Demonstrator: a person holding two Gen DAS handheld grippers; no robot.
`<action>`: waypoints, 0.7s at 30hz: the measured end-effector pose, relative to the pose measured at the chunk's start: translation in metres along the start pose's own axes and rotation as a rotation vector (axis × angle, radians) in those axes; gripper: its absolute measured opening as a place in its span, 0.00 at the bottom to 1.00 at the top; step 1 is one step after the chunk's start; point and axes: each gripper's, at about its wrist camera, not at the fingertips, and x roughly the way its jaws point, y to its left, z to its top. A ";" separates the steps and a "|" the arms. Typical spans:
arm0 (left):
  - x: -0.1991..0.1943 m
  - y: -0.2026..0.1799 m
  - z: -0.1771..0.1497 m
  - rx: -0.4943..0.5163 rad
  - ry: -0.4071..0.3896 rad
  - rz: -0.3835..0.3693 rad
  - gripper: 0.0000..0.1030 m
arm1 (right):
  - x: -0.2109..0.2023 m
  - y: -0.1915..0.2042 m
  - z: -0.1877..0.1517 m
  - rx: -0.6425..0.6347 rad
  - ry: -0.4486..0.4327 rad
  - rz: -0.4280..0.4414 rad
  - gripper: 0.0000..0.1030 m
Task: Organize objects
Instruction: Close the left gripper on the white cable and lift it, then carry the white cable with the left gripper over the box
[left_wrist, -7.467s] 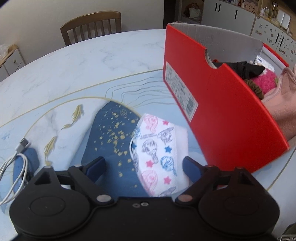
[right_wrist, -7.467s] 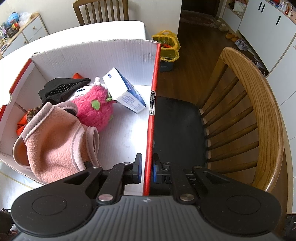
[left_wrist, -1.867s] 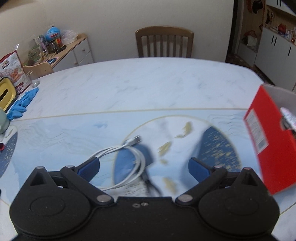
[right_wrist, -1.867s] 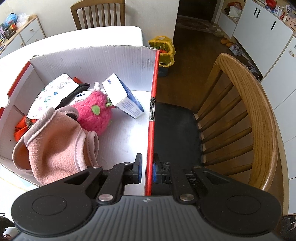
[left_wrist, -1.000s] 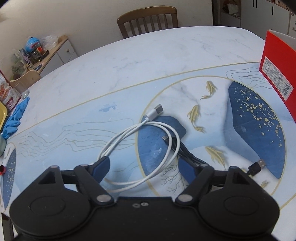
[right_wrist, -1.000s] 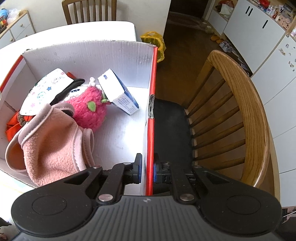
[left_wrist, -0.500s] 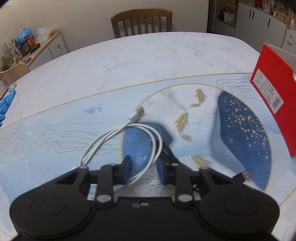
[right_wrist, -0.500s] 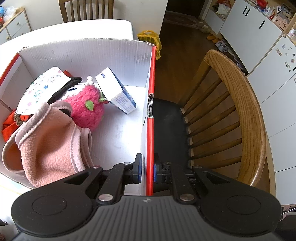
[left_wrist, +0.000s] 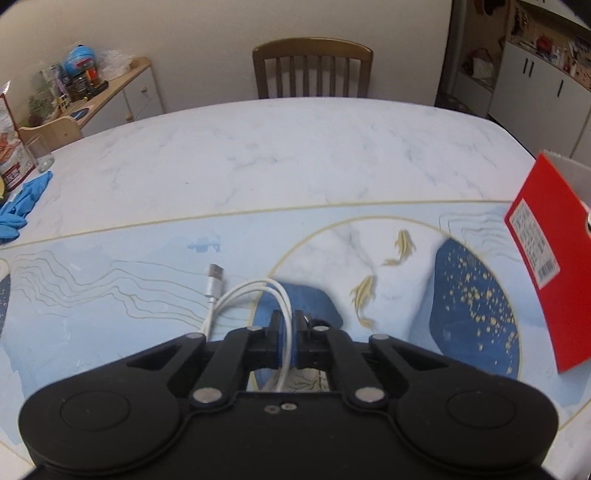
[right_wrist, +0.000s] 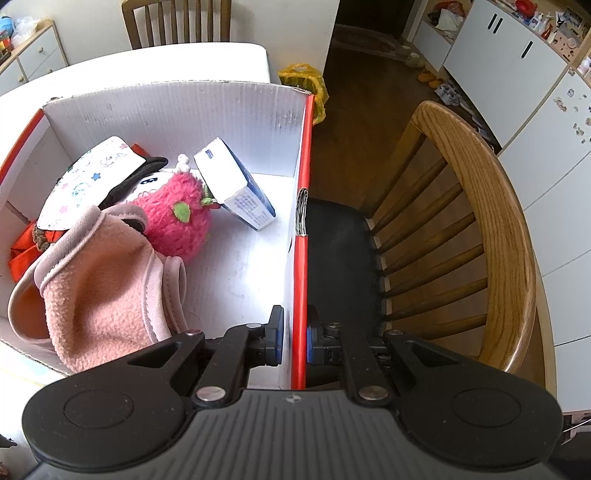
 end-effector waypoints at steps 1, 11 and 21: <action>-0.002 -0.001 0.001 -0.002 -0.005 0.005 0.02 | 0.000 -0.001 -0.001 0.002 -0.002 0.004 0.11; -0.035 -0.010 0.020 -0.078 -0.048 0.003 0.02 | -0.004 -0.007 -0.005 0.012 -0.018 0.066 0.11; -0.069 -0.052 0.041 -0.070 -0.089 -0.067 0.02 | -0.006 -0.013 -0.008 0.002 -0.046 0.109 0.10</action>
